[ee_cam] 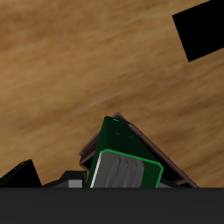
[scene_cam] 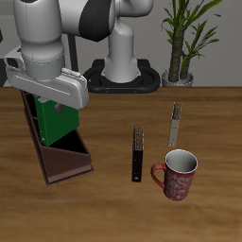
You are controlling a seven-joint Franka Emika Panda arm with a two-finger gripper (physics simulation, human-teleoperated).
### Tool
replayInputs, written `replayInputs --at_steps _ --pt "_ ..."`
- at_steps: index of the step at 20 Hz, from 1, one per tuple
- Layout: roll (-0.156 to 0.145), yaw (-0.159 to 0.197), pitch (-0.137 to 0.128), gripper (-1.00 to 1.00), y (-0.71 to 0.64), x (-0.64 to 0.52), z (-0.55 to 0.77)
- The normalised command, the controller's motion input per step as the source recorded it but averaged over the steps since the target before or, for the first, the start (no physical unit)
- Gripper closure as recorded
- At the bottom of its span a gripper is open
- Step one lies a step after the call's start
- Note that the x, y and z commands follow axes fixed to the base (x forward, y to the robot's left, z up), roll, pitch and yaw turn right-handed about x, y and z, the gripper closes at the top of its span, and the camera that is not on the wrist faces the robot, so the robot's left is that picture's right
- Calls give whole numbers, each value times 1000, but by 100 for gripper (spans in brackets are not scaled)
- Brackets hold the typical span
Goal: Place the green book into the right desk caddy's right compartment
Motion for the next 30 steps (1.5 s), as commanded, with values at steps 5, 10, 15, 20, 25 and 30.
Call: replayInputs --at_steps 5,10,15,20,25,30 --pt "-43 -22 -56 100 -366 -941 444" --pt "-33 2 -37 100 -271 -787 2" --pt "-104 7 -29 100 -339 -951 -146" --pt "-100 -58 15 100 -401 -735 -166" --pt "-36 7 -22 100 -178 -585 -77" --pt "-41 -23 -2 100 -141 -352 -115"
